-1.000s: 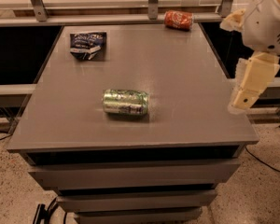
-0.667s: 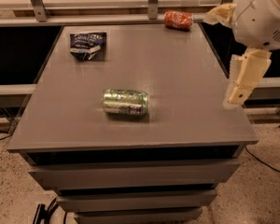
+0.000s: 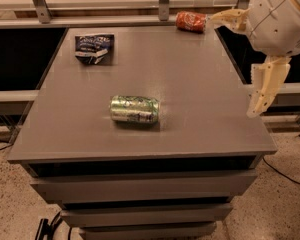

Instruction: Place green can upright

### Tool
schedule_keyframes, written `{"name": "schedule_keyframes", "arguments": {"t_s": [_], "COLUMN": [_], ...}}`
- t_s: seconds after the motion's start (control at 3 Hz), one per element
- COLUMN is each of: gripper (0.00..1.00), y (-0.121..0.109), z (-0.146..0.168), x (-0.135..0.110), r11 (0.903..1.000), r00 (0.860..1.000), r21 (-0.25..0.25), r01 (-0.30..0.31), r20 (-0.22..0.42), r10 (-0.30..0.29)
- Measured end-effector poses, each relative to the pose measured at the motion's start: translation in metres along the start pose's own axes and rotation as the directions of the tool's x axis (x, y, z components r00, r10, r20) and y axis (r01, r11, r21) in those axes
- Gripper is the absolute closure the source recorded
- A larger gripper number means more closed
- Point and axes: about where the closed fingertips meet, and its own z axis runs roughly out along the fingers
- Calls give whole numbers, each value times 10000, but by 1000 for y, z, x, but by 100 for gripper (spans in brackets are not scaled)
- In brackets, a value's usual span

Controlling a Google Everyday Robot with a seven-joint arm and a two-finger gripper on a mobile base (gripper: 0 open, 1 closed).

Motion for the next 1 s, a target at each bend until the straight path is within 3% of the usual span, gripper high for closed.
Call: {"name": "schedule_keyframes", "arguments": {"t_s": [0.33, 0.67, 1.0], "gripper": [0, 0, 0], "y": [-2, -2, 2], "z": [-1, 7, 23], "x": [-4, -18, -29], "r11": [9998, 9885, 9390], "r00": [9996, 9850, 9325], "r21": [157, 317, -50], "r01": [132, 1477, 3438], "r20": [-263, -944, -1164], "r10": [-128, -1442, -3420]}}
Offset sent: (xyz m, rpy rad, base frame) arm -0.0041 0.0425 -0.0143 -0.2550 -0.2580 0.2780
